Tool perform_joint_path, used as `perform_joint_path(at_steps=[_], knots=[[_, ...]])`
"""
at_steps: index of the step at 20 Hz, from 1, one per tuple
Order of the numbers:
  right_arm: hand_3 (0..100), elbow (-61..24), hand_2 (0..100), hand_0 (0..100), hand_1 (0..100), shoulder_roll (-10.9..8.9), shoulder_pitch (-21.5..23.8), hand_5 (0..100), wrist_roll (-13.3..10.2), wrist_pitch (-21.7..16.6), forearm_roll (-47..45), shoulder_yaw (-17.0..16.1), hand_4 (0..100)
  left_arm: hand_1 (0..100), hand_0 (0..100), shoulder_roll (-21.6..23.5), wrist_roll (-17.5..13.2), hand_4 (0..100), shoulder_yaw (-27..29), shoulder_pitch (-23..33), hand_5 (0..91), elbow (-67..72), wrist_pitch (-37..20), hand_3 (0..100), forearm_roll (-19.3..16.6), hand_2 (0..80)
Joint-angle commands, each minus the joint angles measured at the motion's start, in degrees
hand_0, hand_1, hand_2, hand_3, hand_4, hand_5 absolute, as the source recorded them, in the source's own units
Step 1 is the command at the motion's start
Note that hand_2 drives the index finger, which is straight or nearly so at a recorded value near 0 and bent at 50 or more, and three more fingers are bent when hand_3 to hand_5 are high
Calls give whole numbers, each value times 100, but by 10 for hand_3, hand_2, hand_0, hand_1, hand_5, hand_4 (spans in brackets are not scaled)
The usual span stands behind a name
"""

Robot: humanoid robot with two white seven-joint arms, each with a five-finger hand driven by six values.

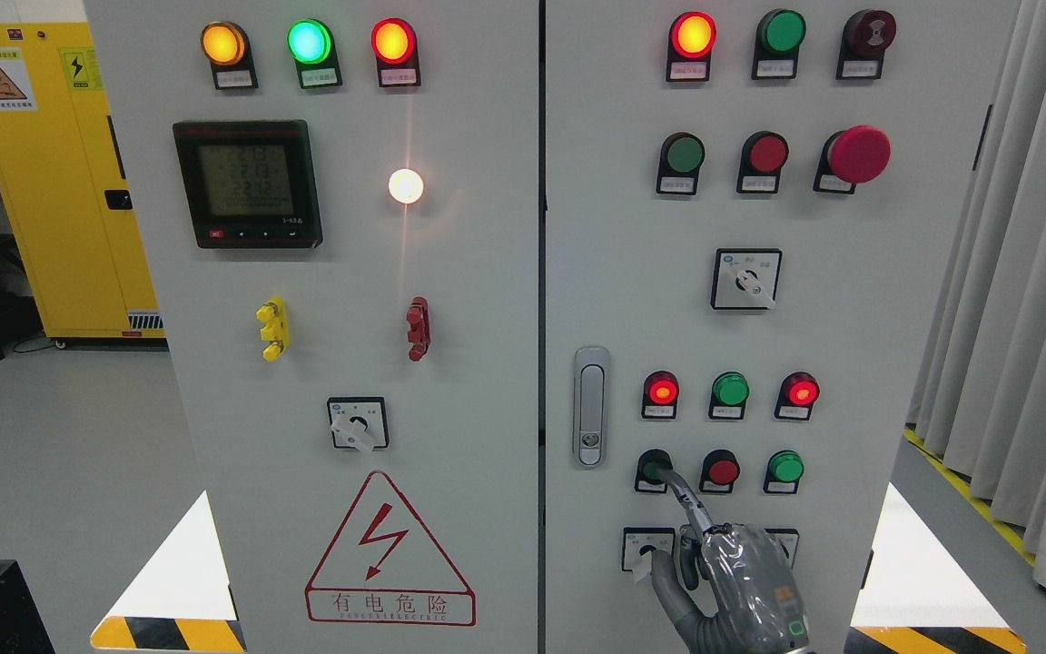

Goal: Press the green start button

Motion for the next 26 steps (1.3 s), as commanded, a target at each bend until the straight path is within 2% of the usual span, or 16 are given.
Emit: perform_joint_path(at_steps=[1,11,14,17,21,22,23,24,25,26], knots=[[969,-93,0,777,868,176,31,1000,-33,-35,-5,26,1000,556,120,-3,-3,0,2,2,0,0,5,0,2,0],[971,-479,0,788,870,184,260,1000,-86,-105,-31,35,1000,556,120,-3,-3,0,2,2,0,0,5,0,2,0],[970,-620,0,790,869,184,295,1000,-86,-245,-84,26,1000,556,120,-3,-3,0,2,2,0,0,5,0,2,0],[954,-725,0,805,869,184,417,1000,-77,-430,-731,52,1000,556,120,-3,-3,0,2,2,0,0,5,0,-6,0],[931,-919,0,892,870,176,646,1000,-77,-413,-1533,254,1000,556,120,-3,-3,0,-7,-7,0,0,5,0,2,0],[875,-945,8,919,874,176,716,991,-77,-413,-1673,263,965,556,120,6,-3,0,2,-7,0,0,5,0,-6,0],[862,-972,10,921,875,184,795,976,-77,-413,-1858,263,949,556,120,-3,-3,0,2,1,0,0,5,0,2,0],[809,-998,11,919,878,184,883,917,-77,-404,-2051,289,898,556,120,-3,6,0,2,2,0,0,5,0,2,0],[694,-1024,12,893,867,193,971,859,-77,-404,-2253,359,815,556,120,-3,-3,0,2,-7,0,0,5,0,-6,0],[620,-1051,13,882,857,185,1059,822,-68,-395,-2516,447,763,556,120,-3,-3,0,2,1,0,0,5,0,-6,0]])
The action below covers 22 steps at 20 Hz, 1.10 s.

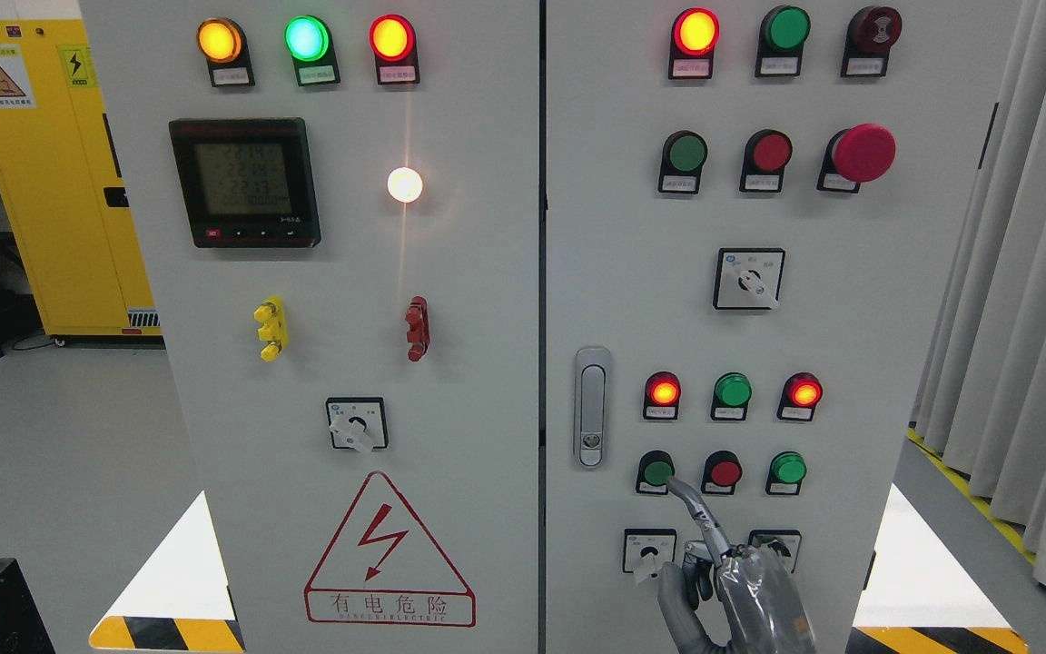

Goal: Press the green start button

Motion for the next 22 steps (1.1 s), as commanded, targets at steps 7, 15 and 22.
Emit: perform_joint_path(at_steps=[7,15,22], knots=[[28,-460,0,941,796,185,700,58,75,-2,-2253,464,76,556,120,-2,-2,0,-8,3,0,0,5,0,3,0],[0,-495,0,928,776,176,700,0,101,-54,-2254,464,0,556,120,-2,7,0,1,3,0,0,5,0,3,0],[0,-539,0,879,775,176,752,0,101,-54,-2245,455,0,556,120,-2,-2,0,1,3,0,0,5,0,3,0]])
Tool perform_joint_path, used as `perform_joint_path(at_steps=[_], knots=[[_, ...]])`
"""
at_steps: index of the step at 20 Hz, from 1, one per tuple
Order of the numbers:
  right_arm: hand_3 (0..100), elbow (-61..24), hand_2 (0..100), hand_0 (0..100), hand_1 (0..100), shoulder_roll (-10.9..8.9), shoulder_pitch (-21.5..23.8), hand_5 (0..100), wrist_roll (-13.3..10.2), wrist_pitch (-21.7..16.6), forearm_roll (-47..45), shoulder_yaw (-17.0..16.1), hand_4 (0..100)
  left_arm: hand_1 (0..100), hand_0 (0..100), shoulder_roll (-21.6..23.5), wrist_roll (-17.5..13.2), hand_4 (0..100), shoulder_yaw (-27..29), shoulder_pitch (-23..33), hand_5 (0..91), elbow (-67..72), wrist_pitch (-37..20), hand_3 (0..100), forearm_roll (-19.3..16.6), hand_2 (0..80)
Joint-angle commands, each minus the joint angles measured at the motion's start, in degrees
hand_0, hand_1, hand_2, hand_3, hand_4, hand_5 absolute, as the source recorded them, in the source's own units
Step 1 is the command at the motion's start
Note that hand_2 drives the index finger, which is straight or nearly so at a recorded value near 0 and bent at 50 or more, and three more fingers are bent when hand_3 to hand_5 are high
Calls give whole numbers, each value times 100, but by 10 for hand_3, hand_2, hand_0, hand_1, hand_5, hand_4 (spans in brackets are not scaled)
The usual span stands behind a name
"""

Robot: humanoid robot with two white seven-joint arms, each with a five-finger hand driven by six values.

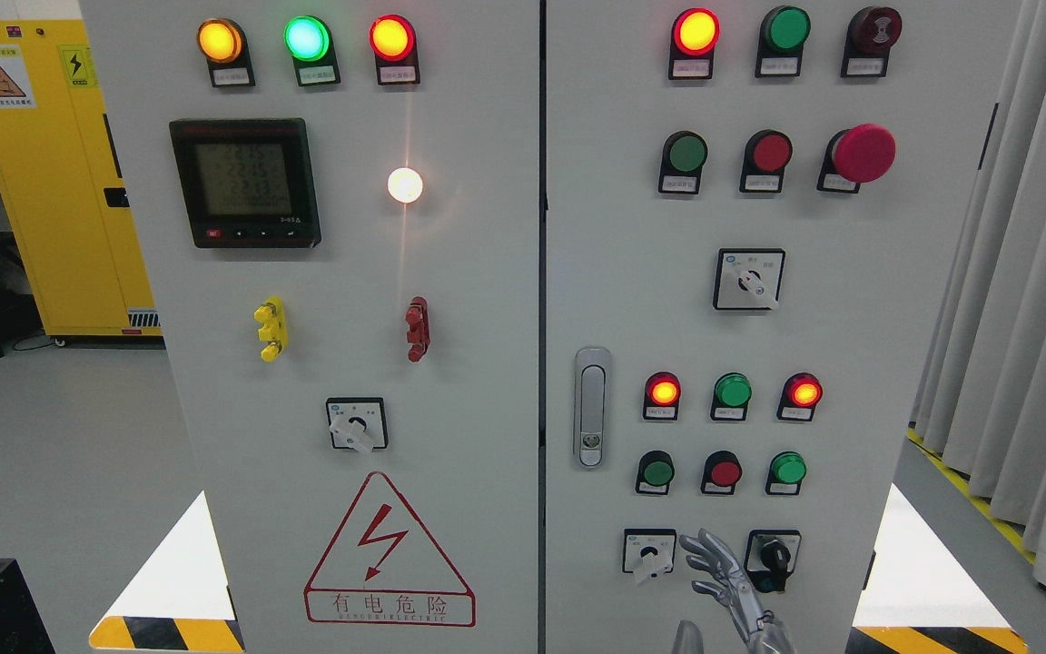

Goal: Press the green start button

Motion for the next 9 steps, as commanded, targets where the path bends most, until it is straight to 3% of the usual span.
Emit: perform_joint_path(at_steps=[1,9], knots=[[0,-123,0,876,775,167,-57,0,3,0,-53,61,0,556,120,-2,5,0,1,1,0,0,5,0,0,0],[0,-123,0,860,775,158,-57,0,64,0,-53,69,0,556,120,-2,5,0,1,1,0,0,5,0,0,0]])
